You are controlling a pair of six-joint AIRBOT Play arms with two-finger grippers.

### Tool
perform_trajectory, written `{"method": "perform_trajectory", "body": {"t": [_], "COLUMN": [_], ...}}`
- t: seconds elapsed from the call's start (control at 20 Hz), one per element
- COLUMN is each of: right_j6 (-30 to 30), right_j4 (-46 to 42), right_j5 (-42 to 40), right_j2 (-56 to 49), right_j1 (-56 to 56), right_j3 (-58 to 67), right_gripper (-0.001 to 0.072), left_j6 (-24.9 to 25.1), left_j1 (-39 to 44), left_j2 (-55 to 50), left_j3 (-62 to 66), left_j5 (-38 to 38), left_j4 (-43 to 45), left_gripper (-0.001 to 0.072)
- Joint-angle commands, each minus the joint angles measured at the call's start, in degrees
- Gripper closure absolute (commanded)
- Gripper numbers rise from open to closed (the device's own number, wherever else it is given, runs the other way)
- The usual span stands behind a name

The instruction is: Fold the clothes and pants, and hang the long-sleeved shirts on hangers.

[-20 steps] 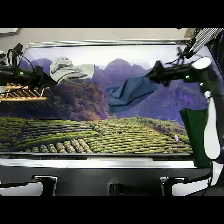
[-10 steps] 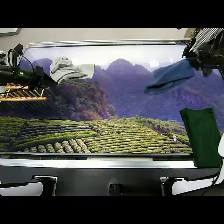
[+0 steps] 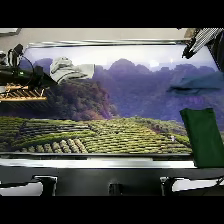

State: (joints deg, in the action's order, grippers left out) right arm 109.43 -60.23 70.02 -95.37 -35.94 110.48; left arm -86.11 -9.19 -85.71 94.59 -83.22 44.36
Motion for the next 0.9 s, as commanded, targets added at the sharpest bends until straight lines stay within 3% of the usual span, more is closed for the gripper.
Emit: {"method": "perform_trajectory", "body": {"t": [0.0, 0.35, 0.6, 0.85], "right_j6": [4.9, 5.9, 5.2, 4.1], "right_j4": [-11.6, -23.2, -32.8, -41.3], "right_j5": [9.0, 23.4, 27.9, 27.3], "right_j2": [1.4, 3.0, 3.4, 7.7], "right_j1": [-2.0, -1.0, 3.0, 3.9], "right_j3": [0.0, -0.2, -5.4, -15.2], "right_gripper": [0.0686, 0.0686, 0.0685, 0.0685], "left_j6": [-0.5, -0.5, -0.5, -0.5], "left_j1": [-0.1, 0.0, 0.0, -0.5], "left_j2": [0.0, 0.0, 0.0, 0.0], "left_j3": [0.0, 0.0, 0.0, 0.0], "left_j5": [0.0, -2.6, -3.4, -3.4], "left_j4": [0.0, 0.0, 0.0, 0.0], "left_gripper": [0.0692, 0.0692, 0.0692, 0.0692]}}
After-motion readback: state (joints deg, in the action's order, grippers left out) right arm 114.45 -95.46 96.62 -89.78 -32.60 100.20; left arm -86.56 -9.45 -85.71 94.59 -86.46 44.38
